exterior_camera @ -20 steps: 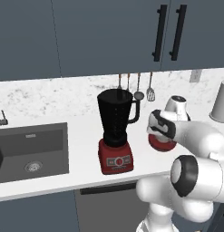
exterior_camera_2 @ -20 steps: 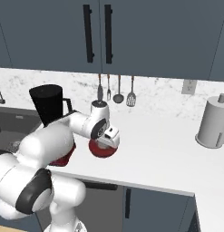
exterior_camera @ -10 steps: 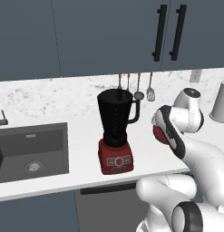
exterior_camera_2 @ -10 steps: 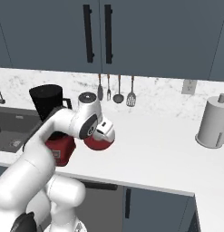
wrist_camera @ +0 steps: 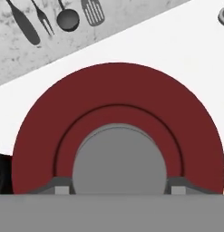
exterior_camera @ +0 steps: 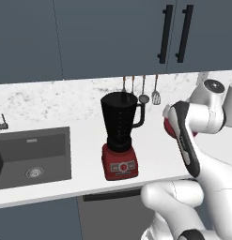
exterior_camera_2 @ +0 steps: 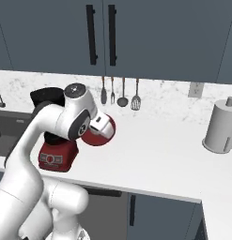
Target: Close the lid blender by securely placing the lid on top.
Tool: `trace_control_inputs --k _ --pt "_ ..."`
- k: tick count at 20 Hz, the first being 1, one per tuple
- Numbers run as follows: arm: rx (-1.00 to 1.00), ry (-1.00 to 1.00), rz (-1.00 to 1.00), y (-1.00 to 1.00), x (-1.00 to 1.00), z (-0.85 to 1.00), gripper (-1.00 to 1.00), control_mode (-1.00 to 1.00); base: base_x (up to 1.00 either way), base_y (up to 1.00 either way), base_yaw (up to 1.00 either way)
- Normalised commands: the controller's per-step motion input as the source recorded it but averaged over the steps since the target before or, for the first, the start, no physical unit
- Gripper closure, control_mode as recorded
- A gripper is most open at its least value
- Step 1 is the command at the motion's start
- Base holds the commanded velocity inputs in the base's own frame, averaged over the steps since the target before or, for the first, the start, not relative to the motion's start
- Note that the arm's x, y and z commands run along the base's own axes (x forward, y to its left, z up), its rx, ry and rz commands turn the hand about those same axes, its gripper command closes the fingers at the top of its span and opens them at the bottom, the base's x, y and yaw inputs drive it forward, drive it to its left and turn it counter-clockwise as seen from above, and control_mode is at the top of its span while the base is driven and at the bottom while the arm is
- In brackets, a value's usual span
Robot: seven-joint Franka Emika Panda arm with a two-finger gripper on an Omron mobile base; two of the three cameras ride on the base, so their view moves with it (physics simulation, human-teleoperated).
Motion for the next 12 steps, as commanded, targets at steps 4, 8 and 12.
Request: trace_control_inputs --k 4,8,12 --pt "0.0 -0.1 0.0 0.25 -0.15 1.0 1.0 -1.0 0.0 0.0 0.0" --pt "0.0 -0.09 0.0 0.35 -0.19 0.99 1.0 -1.0 0.0 0.0 0.0" --pt "0.0 -0.06 0.0 0.55 -0.07 0.75 1.0 -1.0 0.0 0.0 0.0"
